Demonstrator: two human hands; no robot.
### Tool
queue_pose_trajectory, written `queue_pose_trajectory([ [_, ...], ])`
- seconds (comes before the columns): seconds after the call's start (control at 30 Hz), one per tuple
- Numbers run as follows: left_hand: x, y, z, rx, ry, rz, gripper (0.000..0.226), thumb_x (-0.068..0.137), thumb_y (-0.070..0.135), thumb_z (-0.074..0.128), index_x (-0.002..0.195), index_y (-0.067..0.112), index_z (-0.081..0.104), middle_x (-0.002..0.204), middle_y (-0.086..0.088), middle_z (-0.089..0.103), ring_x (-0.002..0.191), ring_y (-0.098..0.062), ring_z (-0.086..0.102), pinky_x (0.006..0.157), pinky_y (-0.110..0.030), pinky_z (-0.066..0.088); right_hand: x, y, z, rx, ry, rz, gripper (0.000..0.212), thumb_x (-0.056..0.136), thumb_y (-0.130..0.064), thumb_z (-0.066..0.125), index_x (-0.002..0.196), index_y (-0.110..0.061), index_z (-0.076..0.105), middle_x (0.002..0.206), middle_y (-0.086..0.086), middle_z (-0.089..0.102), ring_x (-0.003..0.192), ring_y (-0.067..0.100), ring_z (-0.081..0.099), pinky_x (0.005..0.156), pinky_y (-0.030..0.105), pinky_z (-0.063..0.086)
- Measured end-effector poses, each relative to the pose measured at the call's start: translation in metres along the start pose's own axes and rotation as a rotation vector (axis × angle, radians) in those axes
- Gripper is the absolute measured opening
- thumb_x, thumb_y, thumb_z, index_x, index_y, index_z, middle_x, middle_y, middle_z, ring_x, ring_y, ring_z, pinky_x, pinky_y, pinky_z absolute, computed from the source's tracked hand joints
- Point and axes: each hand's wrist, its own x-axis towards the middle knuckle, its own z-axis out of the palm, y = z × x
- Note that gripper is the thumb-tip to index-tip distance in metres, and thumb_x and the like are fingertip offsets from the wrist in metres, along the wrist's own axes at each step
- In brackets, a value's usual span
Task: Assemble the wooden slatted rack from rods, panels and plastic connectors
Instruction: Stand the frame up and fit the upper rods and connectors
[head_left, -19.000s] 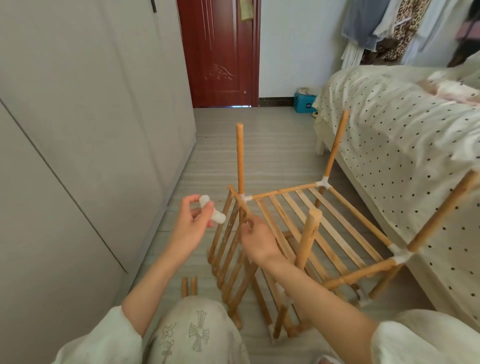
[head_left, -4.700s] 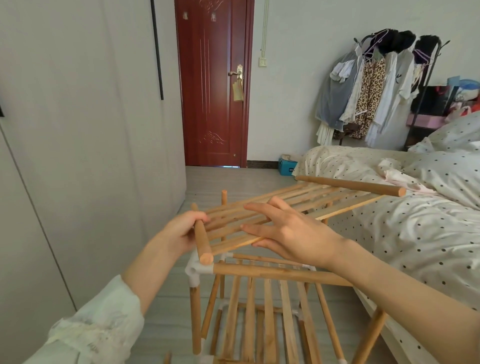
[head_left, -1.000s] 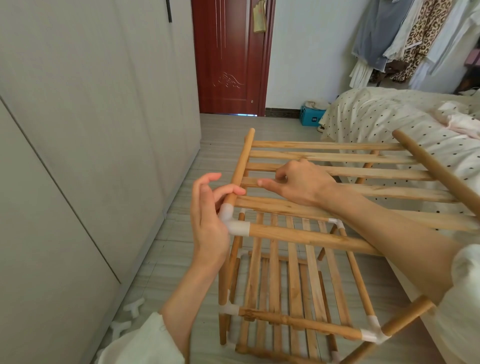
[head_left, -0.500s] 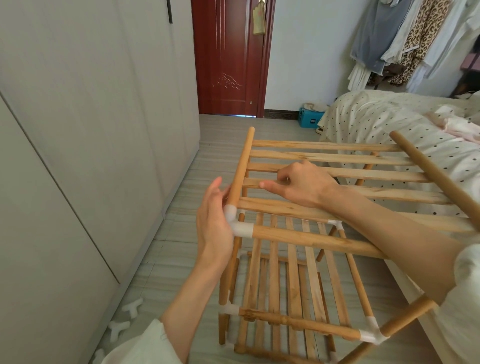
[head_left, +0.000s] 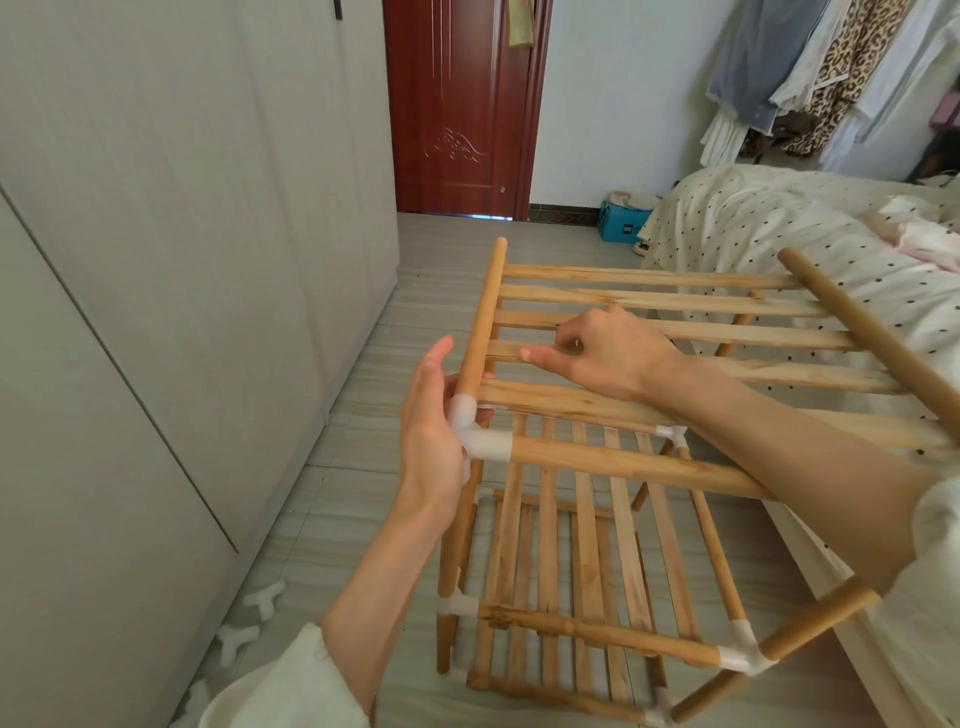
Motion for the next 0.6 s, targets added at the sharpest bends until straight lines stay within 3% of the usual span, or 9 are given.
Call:
queue_pose_trajectory([
  [0.1, -0.0018, -0.0025, -0.0003, 0.022, 0.045, 0.037, 0.039, 0.102, 0.032, 0.024, 0.130, 0.021, 0.050, 0.098, -0.015, 0.065, 0.087, -0.018, 0.059, 0.070, -0.017, 0.051, 0.0030, -0.0021, 0.0001, -0.008, -0.002, -0.023, 0.061, 0.086, -0.066, 0.040, 0.071, -0.011, 0.060, 0.054, 0.000, 0.048, 0.052, 0.015, 0.048, 0.058, 0.028, 0.043],
  [0.17, -0.0025, -0.0026, -0.0011, 0.019, 0.087, 0.064, 0.036, 0.103, 0.029, 0.024, 0.121, 0.021, 0.054, 0.099, -0.023, 0.063, 0.082, -0.020, 0.058, 0.066, -0.017, 0.050, 0.0030, -0.0031, 0.0028, -0.011, 0.010, -0.036, 0.058, 0.086, -0.066, 0.039, 0.066, -0.014, 0.057, 0.054, 0.000, 0.047, 0.051, 0.015, 0.047, 0.056, 0.027, 0.041],
  [0.3, -0.0046, -0.0040, 0.0001, 0.009, 0.117, 0.111, 0.040, 0.103, 0.029, 0.022, 0.104, 0.020, 0.061, 0.084, -0.013, 0.065, 0.071, -0.016, 0.055, 0.064, -0.021, 0.048, -0.0020, 0.0002, 0.0066, 0.000, 0.038, -0.061, 0.056, 0.087, -0.064, 0.039, 0.059, -0.017, 0.047, 0.053, 0.000, 0.045, 0.050, 0.015, 0.044, 0.052, 0.026, 0.032],
  [0.47, -0.0053, -0.0043, 0.0020, 0.006, 0.103, 0.110, 0.045, 0.103, 0.033, 0.023, 0.099, 0.019, 0.066, 0.092, -0.027, 0.061, 0.067, -0.017, 0.051, 0.060, -0.021, 0.046, -0.0005, 0.0020, 0.0013, -0.014, 0.010, -0.062, 0.056, 0.086, -0.065, 0.040, 0.060, -0.016, 0.047, 0.054, -0.001, 0.045, 0.051, 0.014, 0.044, 0.052, 0.027, 0.033],
  [0.6, -0.0074, -0.0010, 0.0033, 0.074, 0.070, 0.129, 0.041, 0.086, 0.043, 0.032, 0.100, 0.023, 0.065, 0.103, -0.014, 0.066, 0.083, -0.020, 0.059, 0.068, -0.020, 0.050, 0.0028, 0.0037, 0.0026, -0.019, 0.003, -0.046, 0.058, 0.085, -0.068, 0.038, 0.063, -0.015, 0.052, 0.054, -0.001, 0.045, 0.052, 0.014, 0.046, 0.056, 0.027, 0.037],
])
